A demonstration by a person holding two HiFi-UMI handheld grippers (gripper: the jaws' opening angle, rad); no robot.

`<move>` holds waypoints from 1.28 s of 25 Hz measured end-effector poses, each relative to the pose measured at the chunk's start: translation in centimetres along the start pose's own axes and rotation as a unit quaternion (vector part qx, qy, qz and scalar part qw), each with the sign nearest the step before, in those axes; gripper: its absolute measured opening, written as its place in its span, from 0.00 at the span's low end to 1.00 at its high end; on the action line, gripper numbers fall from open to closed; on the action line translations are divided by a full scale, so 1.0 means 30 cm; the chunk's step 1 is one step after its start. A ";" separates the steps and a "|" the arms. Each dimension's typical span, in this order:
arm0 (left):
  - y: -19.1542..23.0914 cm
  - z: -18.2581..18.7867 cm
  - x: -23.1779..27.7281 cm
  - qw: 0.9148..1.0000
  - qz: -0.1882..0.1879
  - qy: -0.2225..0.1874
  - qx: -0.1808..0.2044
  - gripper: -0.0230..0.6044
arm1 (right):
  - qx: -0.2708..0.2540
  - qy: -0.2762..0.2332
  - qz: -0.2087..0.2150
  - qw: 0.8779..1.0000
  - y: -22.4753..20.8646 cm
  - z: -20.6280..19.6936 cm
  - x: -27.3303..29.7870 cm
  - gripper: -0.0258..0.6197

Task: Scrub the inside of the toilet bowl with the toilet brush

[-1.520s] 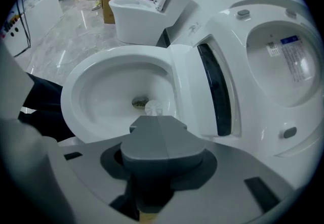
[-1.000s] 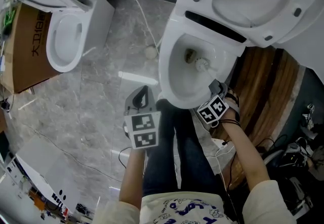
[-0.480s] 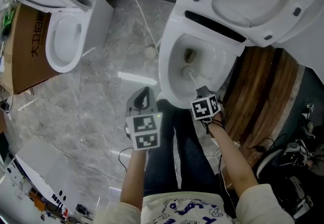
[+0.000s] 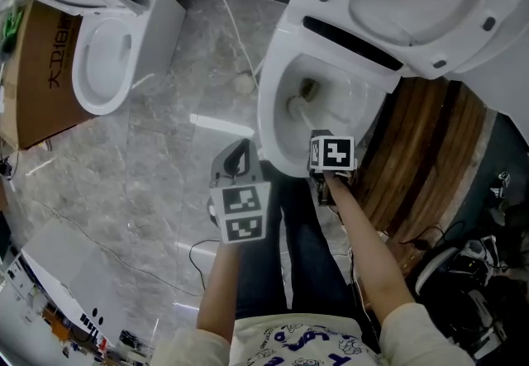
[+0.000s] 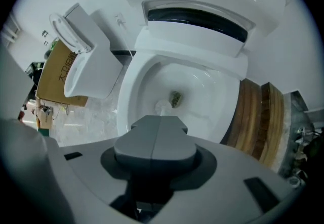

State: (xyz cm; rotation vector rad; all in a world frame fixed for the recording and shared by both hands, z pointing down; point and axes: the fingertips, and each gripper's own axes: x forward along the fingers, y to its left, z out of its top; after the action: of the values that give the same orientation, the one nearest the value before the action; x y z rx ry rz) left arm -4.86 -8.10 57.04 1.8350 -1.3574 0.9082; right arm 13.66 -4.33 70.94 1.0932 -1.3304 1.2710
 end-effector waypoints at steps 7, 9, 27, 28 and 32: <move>-0.022 -0.007 0.006 1.000 -0.007 0.005 0.005 0.04 | 0.011 -0.050 -0.001 0.999 -0.008 0.119 0.001 0.30; -0.020 -0.011 0.008 1.000 -0.006 0.006 0.005 0.04 | 0.023 -0.070 0.004 0.997 -0.026 0.152 -0.004 0.30; 0.007 -0.019 0.007 1.000 -0.001 0.012 0.010 0.04 | 0.004 -0.150 -0.088 0.985 -0.293 0.314 -0.126 0.30; 0.007 -0.018 0.008 1.000 -0.001 0.011 0.010 0.04 | 0.006 -0.153 -0.087 0.984 -0.287 0.317 -0.125 0.30; 0.005 -0.017 0.006 1.000 -0.002 0.011 0.013 0.04 | -0.007 -0.175 -0.068 0.982 -0.235 0.349 -0.114 0.30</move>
State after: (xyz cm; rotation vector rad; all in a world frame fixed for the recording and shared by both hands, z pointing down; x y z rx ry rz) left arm -5.04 -7.80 57.49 1.8402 -1.3334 0.9451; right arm 20.51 -15.22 68.55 1.4198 -1.4900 0.9970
